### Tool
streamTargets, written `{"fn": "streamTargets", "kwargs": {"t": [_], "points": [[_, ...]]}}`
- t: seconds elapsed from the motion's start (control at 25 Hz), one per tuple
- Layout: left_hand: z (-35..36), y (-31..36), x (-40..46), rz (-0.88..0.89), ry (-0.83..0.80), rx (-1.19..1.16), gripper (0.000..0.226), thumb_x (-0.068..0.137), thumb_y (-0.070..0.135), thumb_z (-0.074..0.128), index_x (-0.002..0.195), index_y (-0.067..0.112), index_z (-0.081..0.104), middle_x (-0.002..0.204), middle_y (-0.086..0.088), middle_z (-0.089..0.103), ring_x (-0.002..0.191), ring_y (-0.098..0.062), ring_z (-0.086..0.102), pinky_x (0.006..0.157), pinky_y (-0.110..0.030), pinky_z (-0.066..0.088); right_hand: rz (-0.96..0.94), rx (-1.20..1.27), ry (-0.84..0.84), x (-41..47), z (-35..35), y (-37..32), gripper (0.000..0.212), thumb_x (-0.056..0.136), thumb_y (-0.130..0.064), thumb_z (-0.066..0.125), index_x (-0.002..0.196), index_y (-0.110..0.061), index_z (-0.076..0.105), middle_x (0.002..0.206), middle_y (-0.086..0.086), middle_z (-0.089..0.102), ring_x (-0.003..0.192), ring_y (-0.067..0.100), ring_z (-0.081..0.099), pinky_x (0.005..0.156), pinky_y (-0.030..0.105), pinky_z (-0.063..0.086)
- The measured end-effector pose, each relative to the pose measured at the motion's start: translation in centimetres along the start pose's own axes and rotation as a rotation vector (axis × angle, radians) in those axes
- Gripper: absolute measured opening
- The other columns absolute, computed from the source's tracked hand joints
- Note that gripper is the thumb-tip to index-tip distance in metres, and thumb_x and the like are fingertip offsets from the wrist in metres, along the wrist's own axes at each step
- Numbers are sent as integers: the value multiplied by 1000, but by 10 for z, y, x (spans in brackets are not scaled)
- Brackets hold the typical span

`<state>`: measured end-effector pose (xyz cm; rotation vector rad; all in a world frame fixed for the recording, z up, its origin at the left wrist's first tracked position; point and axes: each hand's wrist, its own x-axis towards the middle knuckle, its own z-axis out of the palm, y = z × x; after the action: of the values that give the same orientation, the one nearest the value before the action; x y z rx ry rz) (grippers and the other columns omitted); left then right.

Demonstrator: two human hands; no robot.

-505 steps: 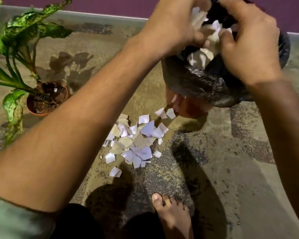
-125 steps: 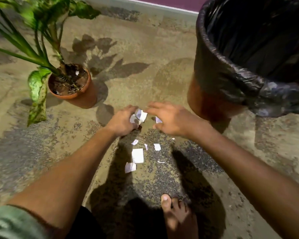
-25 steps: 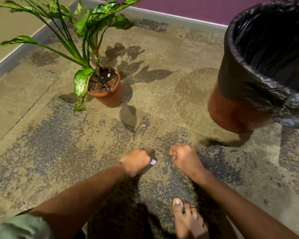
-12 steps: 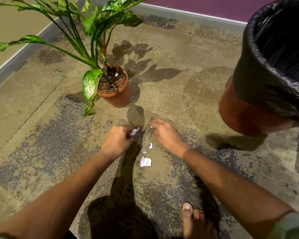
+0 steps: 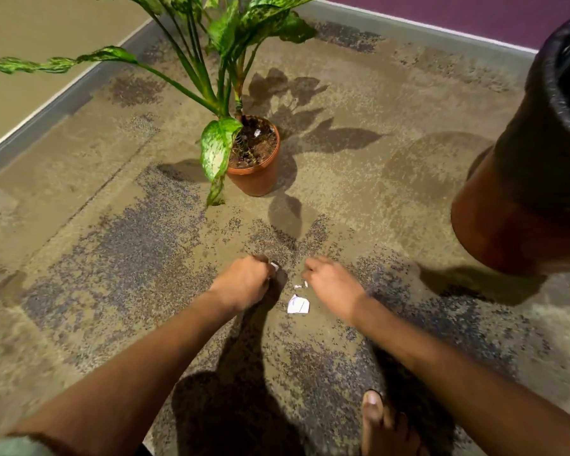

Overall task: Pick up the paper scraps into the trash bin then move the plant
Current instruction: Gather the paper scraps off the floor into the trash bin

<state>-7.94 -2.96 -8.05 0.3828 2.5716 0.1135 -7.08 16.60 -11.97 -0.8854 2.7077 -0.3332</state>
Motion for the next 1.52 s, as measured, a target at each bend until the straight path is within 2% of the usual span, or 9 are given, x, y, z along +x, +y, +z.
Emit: {"fn": "streamTargets", "kwargs": {"t": [0.2,0.36,0.68,0.8,0.92,1.0,1.12,1.32,1.52], "points": [[-4,12,3,67,4,28,19,96,19,50,106,17,66,101,-1,67,84,-17,66,76,-27,56,-72,-110,-11,-16,2,-19,41,92,-31,65,126,-9,62,124,8,61,116,25,53,96,35,50],[-5,16,9,32,-23,19,17,95,16,51,101,13,66,95,-2,67,80,-17,66,69,-23,55,-22,-1,-29,-18,9,-30,36,93,-10,58,129,-6,57,132,13,51,119,27,48,95,37,52],[13,21,11,79,-194,33,19,88,27,65,103,15,64,93,0,67,80,-13,67,72,-24,58,188,339,-48,-9,5,-31,23,92,-2,60,112,-8,68,105,8,69,86,20,67,83,31,59],[23,30,11,74,-172,107,17,91,21,61,106,13,61,84,5,59,72,-14,63,68,-20,55,287,412,-82,-15,2,-17,23,92,0,61,108,-12,71,104,3,71,84,11,68,78,18,57],[26,32,15,23,-201,108,15,93,19,57,104,10,62,75,3,55,68,-13,64,60,-19,55,393,468,-37,-22,-23,4,17,91,-5,65,99,-16,75,101,-3,73,73,1,63,55,4,46],[22,35,17,15,-246,101,15,93,19,58,103,8,62,74,1,54,70,-13,64,58,-18,53,463,529,48,-25,-53,15,17,91,-6,65,97,-18,76,97,-4,73,61,1,62,44,8,43],[-1,47,20,30,-208,60,13,91,19,61,99,9,63,77,4,55,75,-14,64,63,-19,52,485,600,262,-33,-108,21,12,89,-10,70,94,-20,76,92,-6,73,63,7,67,50,21,55],[-90,91,27,126,249,-137,9,87,18,65,91,14,71,85,-4,70,77,-18,67,73,-29,56,425,544,702,-60,-198,24,10,81,-11,79,83,-21,79,79,-13,70,68,1,62,66,13,52],[-177,161,15,328,691,-418,6,82,22,71,81,17,74,68,4,69,62,-8,62,63,-21,49,386,445,1201,-105,-266,45,11,82,-17,73,82,-28,74,81,-15,68,77,0,65,72,10,49]]}}
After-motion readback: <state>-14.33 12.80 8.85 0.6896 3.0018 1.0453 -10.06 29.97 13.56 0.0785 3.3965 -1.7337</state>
